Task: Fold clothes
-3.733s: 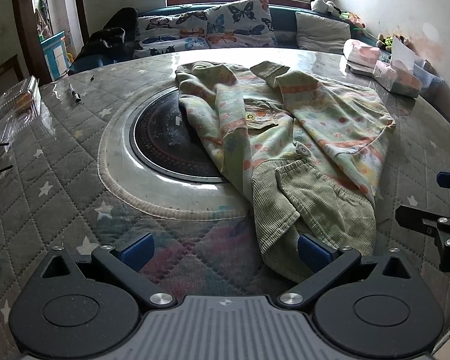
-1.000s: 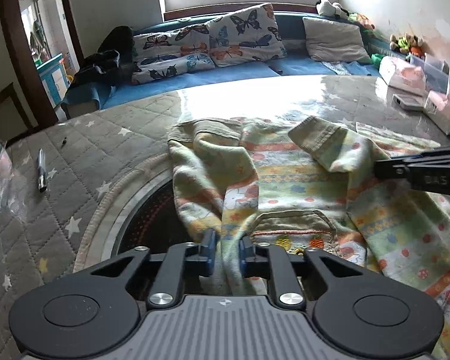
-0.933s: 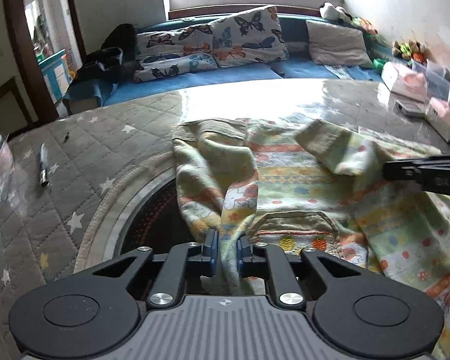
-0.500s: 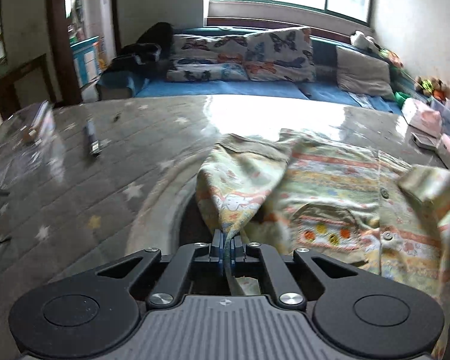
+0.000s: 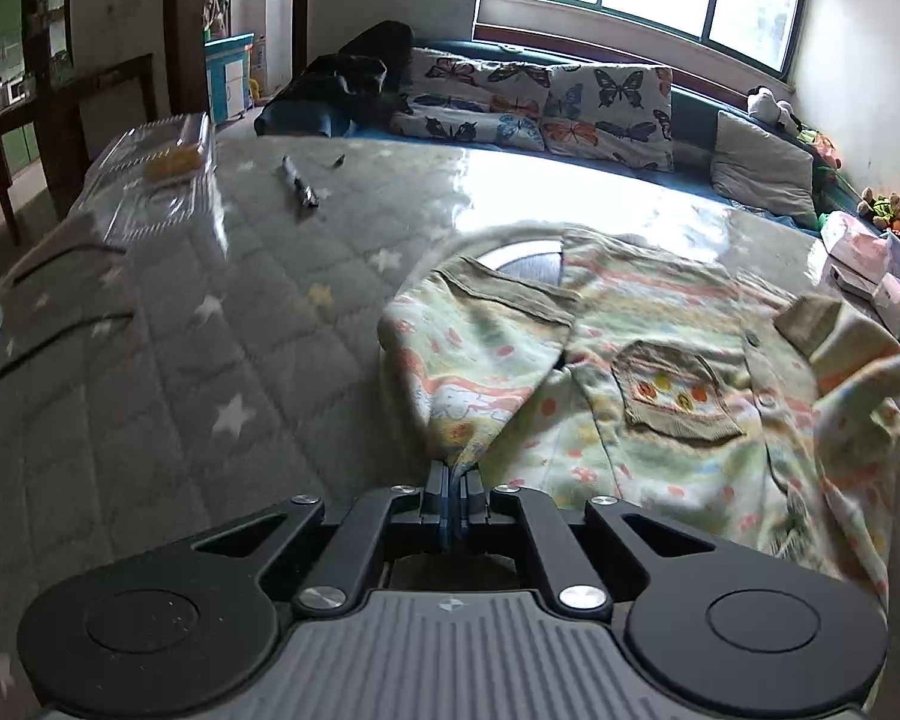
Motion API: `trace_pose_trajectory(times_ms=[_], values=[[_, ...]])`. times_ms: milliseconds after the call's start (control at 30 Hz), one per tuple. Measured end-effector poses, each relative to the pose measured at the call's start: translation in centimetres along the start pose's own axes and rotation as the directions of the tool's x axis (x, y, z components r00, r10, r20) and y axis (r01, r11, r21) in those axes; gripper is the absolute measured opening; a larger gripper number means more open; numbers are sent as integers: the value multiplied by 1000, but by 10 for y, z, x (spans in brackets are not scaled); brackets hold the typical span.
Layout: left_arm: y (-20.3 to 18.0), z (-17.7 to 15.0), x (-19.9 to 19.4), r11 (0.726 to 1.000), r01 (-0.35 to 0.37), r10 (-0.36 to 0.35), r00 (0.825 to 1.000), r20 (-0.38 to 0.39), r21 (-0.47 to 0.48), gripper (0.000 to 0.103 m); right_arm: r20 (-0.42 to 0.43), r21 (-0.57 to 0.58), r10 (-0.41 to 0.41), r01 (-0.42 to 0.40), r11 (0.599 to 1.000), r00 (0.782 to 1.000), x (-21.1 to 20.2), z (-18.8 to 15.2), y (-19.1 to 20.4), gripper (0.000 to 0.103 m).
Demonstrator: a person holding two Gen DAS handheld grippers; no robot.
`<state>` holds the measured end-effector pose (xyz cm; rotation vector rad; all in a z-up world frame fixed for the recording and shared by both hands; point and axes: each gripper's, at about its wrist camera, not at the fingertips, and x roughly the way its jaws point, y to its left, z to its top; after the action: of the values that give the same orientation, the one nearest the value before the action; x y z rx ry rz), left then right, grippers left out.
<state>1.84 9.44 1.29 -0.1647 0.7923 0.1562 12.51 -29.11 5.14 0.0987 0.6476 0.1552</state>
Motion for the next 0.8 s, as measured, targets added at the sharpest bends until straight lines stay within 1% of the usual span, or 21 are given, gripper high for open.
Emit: trace_pose_trajectory(times_ms=[33,67,100,233,300,433,467,533,567,600,667,800], values=[[2,-3,-2,1000,1,-2,1000,-5,-9,4,1,-11,19,-19,1000,1000,5,3,6,20],[3,-5,-3,1000,3,-3,1000,-10,-17,4,2,-20,36,-36,999,999,10,6,14,30],[3,-7,-3,1000,2,-3,1000,-13,-22,4,2,-34,53,-53,998,999,15,9,21,33],[4,-11,-1,999,0,-1,1000,-25,-37,4,-27,-85,101,-103,991,995,46,22,47,36],[5,-11,0,999,0,-1,1000,-30,-40,4,-46,-114,88,-93,989,995,64,25,59,41],[8,-14,3,999,1,-3,999,-38,-43,4,-123,-144,67,-84,986,990,101,27,72,42],[9,-14,3,999,3,-4,999,-38,-45,5,-135,-148,61,-81,986,989,107,26,73,40],[10,-13,4,999,6,-8,999,-38,-47,5,-142,-144,59,-79,986,988,111,23,72,27],[10,-13,4,999,7,-9,999,-38,-47,5,-137,-130,68,-86,988,988,108,21,69,15],[11,-13,5,999,9,-11,999,-38,-47,5,-131,-115,77,-92,989,988,105,20,66,11],[11,-13,5,999,8,-10,999,-37,-45,5,-100,-97,87,-96,991,991,88,14,59,8],[10,-14,4,999,5,-6,999,-34,-40,5,-24,-76,66,-67,995,998,47,13,32,7]])
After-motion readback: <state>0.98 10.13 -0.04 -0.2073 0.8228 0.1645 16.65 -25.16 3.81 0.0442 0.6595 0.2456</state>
